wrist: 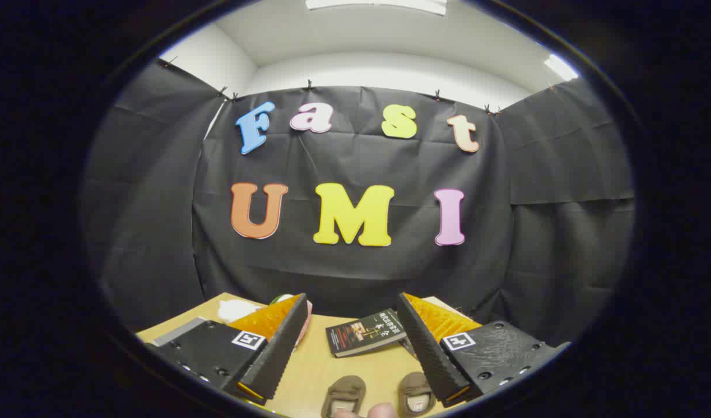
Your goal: Open the storage box then place both shoes into the box .Put the left shoe in first, then the right shoe, with the right side of both shoes facing outward in a uniform manner.
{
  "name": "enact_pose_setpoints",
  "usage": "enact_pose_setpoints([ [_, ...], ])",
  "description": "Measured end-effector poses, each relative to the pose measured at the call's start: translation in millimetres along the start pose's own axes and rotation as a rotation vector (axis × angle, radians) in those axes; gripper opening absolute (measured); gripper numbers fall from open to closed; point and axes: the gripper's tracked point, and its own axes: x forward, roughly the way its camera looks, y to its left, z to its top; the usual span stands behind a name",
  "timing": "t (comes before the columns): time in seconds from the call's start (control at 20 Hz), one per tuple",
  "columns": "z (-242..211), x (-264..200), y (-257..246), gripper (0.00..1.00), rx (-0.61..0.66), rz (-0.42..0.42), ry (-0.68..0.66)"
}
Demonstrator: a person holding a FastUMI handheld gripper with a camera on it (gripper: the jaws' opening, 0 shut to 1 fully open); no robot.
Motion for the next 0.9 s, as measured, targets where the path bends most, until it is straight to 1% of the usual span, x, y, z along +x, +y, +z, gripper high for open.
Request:
enact_pose_setpoints([
  [0.1, -4, -2, -7, 0.95, 0.018, -0.024, -0.001],
  [0.35, -3, -6, -16, 0.95, 0.036, -0.047, -0.010],
  [0.6, 3, -12, -11, 0.95, 0.037, -0.023, -0.017],
  [0.9, -11, -15, -7, 0.95, 0.053, 0.020, 0.019],
])
